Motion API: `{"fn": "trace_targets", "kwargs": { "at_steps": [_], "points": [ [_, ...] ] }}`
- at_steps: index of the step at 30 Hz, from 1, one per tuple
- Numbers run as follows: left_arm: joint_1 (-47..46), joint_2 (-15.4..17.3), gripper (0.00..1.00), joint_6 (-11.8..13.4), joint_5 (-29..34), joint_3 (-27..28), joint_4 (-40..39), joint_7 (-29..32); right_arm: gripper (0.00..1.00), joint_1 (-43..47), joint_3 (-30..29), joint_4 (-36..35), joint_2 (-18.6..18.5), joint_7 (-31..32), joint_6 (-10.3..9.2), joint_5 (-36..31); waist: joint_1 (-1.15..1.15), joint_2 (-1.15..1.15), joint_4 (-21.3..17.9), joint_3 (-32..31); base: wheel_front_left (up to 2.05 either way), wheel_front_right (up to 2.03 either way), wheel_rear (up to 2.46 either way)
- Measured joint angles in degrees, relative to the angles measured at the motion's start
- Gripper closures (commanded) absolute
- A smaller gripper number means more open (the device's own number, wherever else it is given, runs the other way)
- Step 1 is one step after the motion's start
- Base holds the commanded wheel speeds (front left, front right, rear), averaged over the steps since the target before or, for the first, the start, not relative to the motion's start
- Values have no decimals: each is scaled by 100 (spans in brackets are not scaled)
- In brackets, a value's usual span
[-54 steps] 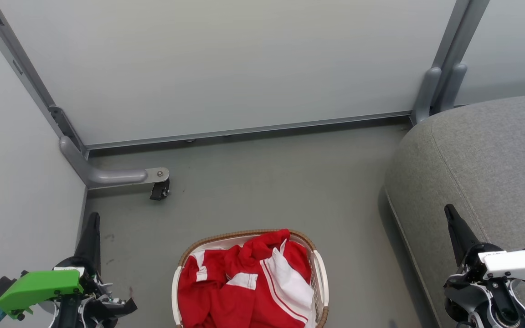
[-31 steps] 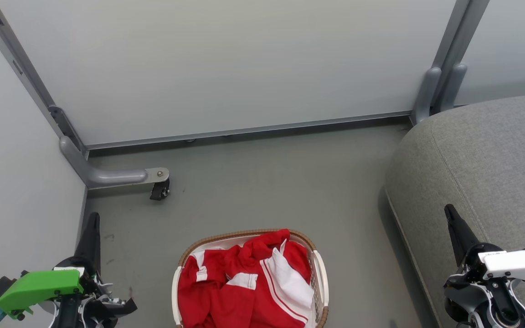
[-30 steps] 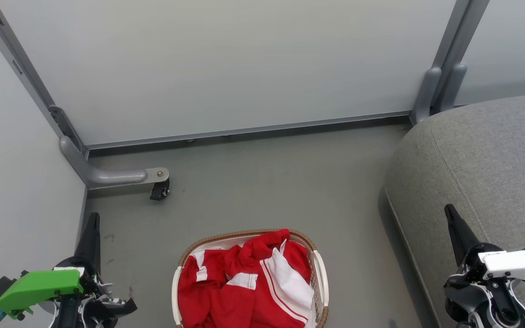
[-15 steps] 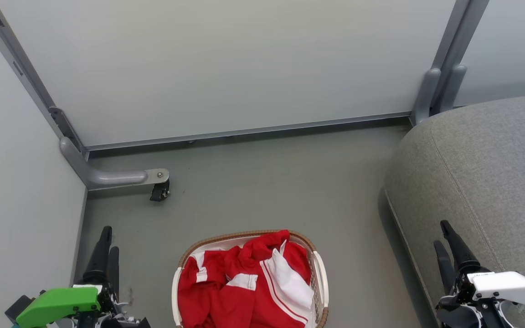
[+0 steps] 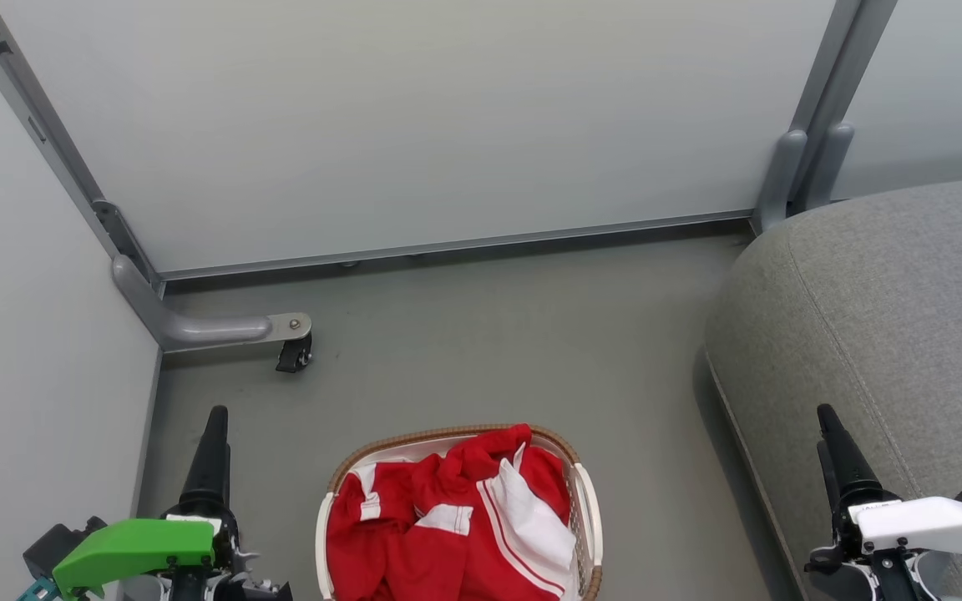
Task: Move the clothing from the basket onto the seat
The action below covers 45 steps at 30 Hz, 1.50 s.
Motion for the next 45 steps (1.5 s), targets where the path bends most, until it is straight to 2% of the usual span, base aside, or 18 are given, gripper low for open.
{"fn": "trace_targets", "kwargs": {
  "at_steps": [21, 27, 37, 45],
  "points": [
    [17, 8, 0, 0, 1948, -214, -368, -450, 0, 142, 64, -546, -31, -454, 0, -2504, 0, 0, 17, -54, 0, 0, 0],
    [108, 14, 0, -1, 2895, -297, -359, -582, 0, 208, 100, -612, -37, -583, 0, -3158, 0, 0, 21, -74, 0, 0, 0],
    [163, 20, 0, 16, 3957, -479, -307, -759, 0, 233, 175, -634, -46, -759, 0, -3998, 0, 0, 33, -94, 0, 0, 0],
    [187, 23, 0, 62, 4513, -561, -207, -876, 0, 241, 253, -630, -53, -884, 0, -4599, 0, 0, 30, -102, 0, 0, 0]
  ]
}}
